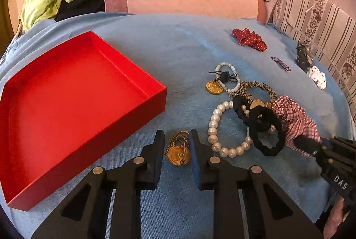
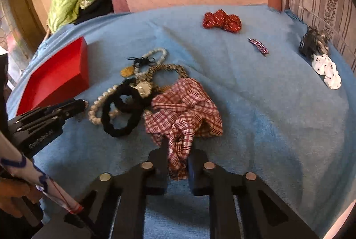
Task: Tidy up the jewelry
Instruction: 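Carry the pendant with the left tool while the right tool carries the scrunchie to the tray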
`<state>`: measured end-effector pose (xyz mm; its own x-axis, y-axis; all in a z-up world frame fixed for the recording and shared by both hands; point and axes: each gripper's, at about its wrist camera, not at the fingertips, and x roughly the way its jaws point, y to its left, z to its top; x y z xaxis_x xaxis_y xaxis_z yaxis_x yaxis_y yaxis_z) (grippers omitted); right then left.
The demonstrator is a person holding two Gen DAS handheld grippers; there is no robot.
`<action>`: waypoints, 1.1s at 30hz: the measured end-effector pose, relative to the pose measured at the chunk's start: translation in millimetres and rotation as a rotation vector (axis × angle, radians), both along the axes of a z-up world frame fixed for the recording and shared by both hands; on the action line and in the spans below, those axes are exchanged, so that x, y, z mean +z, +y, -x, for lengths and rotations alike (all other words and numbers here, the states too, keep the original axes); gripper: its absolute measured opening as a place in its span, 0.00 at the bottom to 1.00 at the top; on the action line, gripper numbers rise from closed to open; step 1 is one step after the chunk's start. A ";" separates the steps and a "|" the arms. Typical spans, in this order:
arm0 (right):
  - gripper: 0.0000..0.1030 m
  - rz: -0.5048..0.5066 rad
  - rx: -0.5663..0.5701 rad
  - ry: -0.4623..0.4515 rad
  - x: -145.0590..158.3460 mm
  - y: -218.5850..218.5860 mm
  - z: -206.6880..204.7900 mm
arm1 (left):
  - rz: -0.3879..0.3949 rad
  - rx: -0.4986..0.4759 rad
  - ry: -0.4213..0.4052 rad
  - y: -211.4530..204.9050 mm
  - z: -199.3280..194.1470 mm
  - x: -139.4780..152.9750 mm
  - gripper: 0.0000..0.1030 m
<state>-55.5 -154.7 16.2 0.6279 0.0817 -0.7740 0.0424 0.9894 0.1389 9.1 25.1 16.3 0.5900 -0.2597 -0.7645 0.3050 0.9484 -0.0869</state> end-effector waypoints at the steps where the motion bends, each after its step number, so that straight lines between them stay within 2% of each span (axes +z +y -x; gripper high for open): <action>1: 0.12 0.007 -0.008 -0.016 2.7 -1.4 1.8 | 0.000 0.001 -0.006 -0.4 0.8 1.0 0.21; 11: 0.12 0.033 -0.067 -0.132 23.4 -10.5 16.6 | -0.029 0.015 -0.076 -0.3 9.3 16.9 0.21; 21: 0.12 0.083 -0.031 -0.161 34.8 5.3 27.1 | -0.050 0.051 -0.192 9.6 25.8 43.2 0.21; 33: 0.12 0.112 0.026 -0.196 58.4 35.8 45.1 | -0.083 0.183 -0.364 43.7 51.6 87.6 0.21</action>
<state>-100.6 -118.9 74.6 0.7660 0.0203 -0.6425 -0.0002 0.9995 0.0313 -42.5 68.9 103.9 0.8566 -0.0722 -0.5109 0.1277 0.9890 0.0743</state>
